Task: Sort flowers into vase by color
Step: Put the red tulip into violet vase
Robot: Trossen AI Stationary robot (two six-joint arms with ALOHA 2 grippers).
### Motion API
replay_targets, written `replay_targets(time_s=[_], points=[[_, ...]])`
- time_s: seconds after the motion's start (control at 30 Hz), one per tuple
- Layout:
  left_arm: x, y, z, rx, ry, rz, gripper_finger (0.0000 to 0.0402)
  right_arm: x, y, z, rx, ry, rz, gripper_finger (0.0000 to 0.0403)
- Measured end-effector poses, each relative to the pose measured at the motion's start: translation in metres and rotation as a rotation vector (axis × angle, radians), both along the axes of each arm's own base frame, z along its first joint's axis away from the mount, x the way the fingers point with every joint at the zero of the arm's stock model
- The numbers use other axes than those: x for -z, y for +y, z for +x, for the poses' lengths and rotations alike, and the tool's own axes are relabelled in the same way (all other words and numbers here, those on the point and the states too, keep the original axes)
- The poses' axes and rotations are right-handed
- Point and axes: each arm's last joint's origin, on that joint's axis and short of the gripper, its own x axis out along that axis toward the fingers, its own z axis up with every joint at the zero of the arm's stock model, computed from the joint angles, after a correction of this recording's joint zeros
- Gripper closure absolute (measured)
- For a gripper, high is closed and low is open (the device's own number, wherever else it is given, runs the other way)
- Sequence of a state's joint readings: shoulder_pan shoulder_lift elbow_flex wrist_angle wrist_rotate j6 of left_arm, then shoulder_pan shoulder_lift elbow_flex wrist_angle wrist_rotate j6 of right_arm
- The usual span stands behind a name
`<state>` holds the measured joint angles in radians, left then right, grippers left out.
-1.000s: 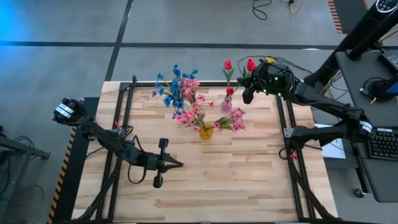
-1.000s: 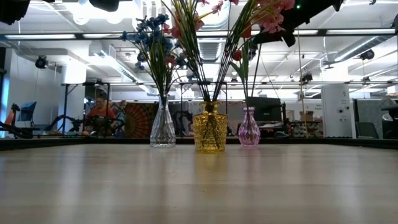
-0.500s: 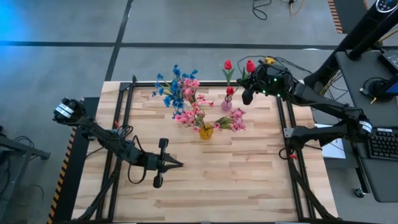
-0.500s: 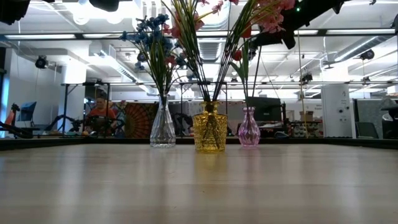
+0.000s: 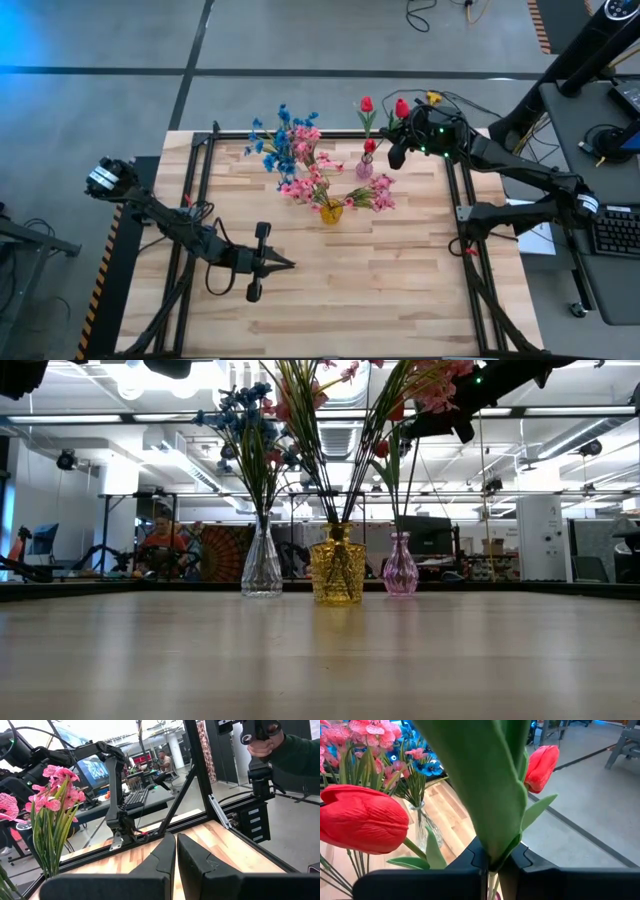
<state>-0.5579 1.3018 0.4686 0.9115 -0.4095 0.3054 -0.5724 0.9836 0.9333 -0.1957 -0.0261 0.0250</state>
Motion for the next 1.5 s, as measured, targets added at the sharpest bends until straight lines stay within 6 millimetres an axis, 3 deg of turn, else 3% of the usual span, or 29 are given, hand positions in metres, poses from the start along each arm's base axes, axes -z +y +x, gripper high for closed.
replay_targets(time_s=[0.97, 1.5], points=[[0.0000, 0.0000, 0.0000, 0.000, 0.000, 0.000, 0.0401, 0.0003, 0.0003, 0.0001, -0.003, -0.007, 0.017, 0.0387], [0.0000, 0.0000, 0.0000, 0.000, 0.000, 0.000, 0.0401, 0.0008, 0.0004, 0.0000, 0.001, -0.008, 0.031, 0.0267]])
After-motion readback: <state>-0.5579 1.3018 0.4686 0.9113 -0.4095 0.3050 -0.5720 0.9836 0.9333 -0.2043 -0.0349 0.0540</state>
